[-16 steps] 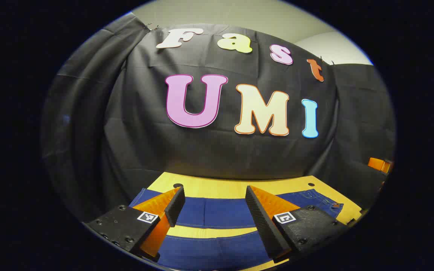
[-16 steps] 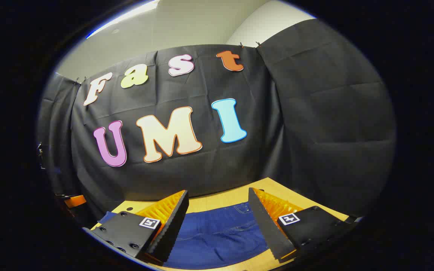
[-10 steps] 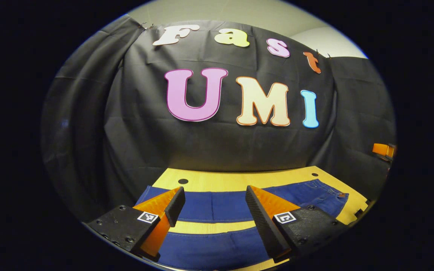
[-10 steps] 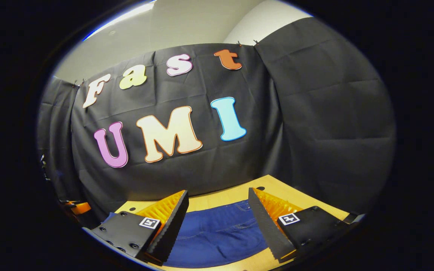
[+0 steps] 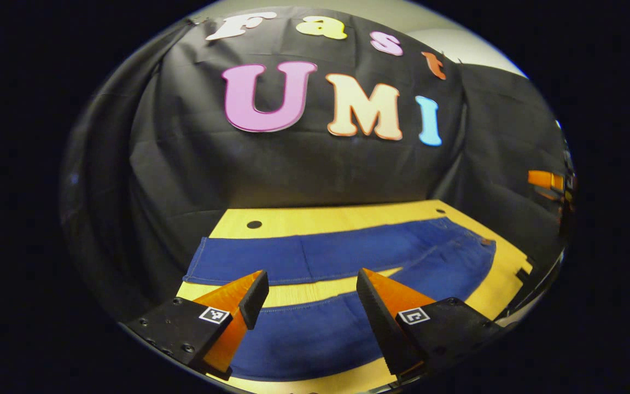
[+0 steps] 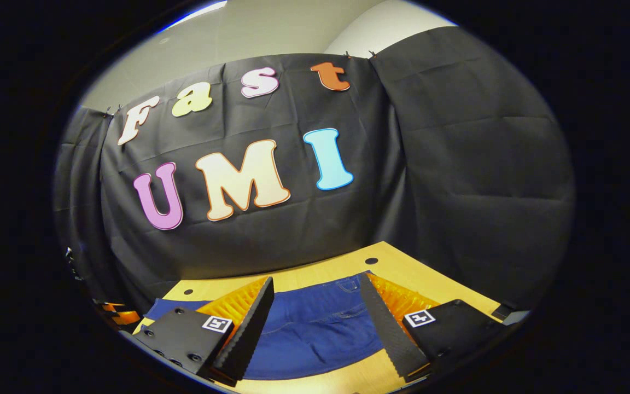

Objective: Grasp the waist and the cuffs of the jeans and fold them to make the two legs overlap; first hold the waist and fold one-third of the jeans toward the cuffs, then hold the cuffs and fold the remaining one-third in the same direction to finish folding.

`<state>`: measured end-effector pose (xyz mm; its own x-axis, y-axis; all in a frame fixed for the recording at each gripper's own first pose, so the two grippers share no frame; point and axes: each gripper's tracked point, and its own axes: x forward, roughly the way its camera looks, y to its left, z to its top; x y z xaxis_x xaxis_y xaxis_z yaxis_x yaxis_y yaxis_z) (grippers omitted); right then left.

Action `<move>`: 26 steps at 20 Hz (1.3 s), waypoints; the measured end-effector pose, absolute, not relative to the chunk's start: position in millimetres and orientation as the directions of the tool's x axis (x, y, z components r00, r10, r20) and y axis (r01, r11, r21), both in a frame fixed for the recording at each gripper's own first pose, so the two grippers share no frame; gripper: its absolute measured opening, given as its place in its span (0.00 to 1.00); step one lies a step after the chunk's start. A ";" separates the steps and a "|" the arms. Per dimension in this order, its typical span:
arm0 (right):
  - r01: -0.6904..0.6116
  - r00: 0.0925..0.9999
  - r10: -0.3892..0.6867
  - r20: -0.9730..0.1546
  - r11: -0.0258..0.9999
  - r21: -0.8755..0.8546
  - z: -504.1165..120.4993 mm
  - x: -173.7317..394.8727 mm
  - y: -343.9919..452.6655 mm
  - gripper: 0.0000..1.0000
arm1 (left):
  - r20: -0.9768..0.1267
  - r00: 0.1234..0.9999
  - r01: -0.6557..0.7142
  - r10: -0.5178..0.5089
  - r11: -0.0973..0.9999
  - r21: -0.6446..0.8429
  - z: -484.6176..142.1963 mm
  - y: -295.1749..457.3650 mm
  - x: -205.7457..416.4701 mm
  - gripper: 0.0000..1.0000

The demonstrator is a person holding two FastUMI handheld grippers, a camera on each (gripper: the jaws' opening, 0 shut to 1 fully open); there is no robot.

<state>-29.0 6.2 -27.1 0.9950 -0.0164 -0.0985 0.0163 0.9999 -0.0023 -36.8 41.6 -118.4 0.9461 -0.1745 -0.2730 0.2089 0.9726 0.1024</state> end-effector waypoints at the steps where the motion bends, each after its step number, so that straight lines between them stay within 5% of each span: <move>1: 0.009 0.994 -0.009 -0.108 1.000 -0.004 -30.3 -30.8 10.1 1.00 | -0.303 0.933 0.247 -0.196 0.959 0.139 -127.3 41.7 -42.7 0.96; 7: -0.062 0.987 0.060 -0.146 0.998 -0.005 -44.5 -34.8 33.6 0.98 | -0.553 0.764 0.524 -0.333 0.820 0.230 -190.1 55.4 -81.2 0.95; 14: -0.124 0.971 0.121 -0.207 0.992 0.001 -68.0 -32.5 42.2 0.98 | -0.832 0.522 0.631 -0.187 0.741 0.229 -264.8 130.7 -119.6 0.97; 26: -0.095 0.955 0.086 -0.285 0.995 -0.017 -93.5 -34.2 16.4 0.98 | -0.962 0.261 0.756 -0.084 0.637 0.150 -306.8 153.5 -137.1 0.96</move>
<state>-34.2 16.4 -93.5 0.9547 0.0863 -0.2848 -0.0950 0.9953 -0.0167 -137.1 153.5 -306.8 0.2613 -0.0840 -0.9616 0.7561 0.6370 0.1498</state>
